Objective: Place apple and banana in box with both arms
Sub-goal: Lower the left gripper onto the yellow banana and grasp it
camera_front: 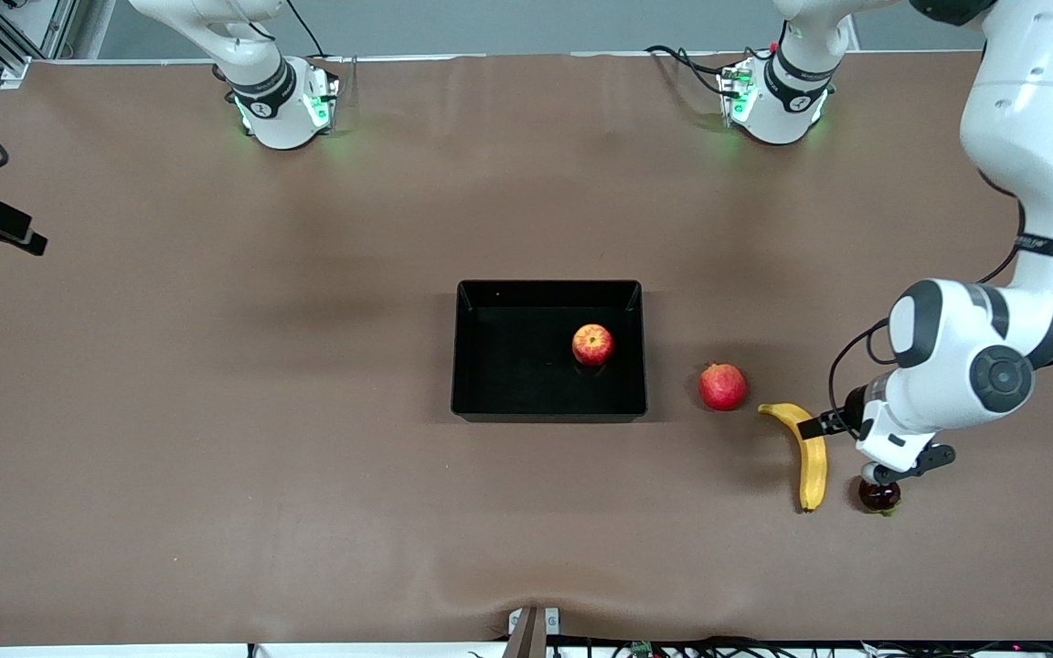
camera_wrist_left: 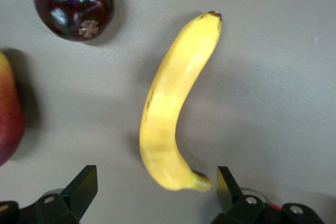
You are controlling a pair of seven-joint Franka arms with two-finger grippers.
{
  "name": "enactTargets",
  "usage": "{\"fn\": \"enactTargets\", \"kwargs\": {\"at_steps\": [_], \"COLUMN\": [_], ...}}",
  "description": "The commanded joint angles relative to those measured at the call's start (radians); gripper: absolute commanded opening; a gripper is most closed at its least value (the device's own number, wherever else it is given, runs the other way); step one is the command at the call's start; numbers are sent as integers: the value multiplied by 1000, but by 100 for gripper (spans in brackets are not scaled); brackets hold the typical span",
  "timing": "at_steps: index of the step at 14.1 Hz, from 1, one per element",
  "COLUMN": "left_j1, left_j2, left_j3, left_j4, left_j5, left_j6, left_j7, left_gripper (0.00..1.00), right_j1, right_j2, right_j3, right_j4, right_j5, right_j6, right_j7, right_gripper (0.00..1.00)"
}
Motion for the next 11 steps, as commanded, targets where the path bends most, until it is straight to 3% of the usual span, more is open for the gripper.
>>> {"fn": "enactTargets", "kwargs": {"at_steps": [1,3,4,8,9,11], "left_j1": [-27,-28,-28,-30,-30,-28], "left_j2": [43,76,85,90,90,76], "left_j3": [39,45,45,45,45,45], "left_j4": [20,20,20,20,20,18], "left_j5": [34,80,80,79,83,86], "left_j6": [53,96,102,103,103,101], "left_j7": [-23,-26,-29,-29,-28,-16], "left_gripper": [100,95,86,11,0,0], "right_j1": [30,28,28,22,26,37], "right_j2": [-7,-7,-8,-16,-18,-25], "right_j3": [1,2,2,1,1,11], "right_j4": [-31,-31,-34,-31,-31,-25], "right_j5": [-20,-18,-17,-9,-9,-18], "right_j6": [37,33,22,-27,-31,-57], "right_j7": [3,6,6,0,0,0], "right_gripper": [100,100,100,100,100,100]}}
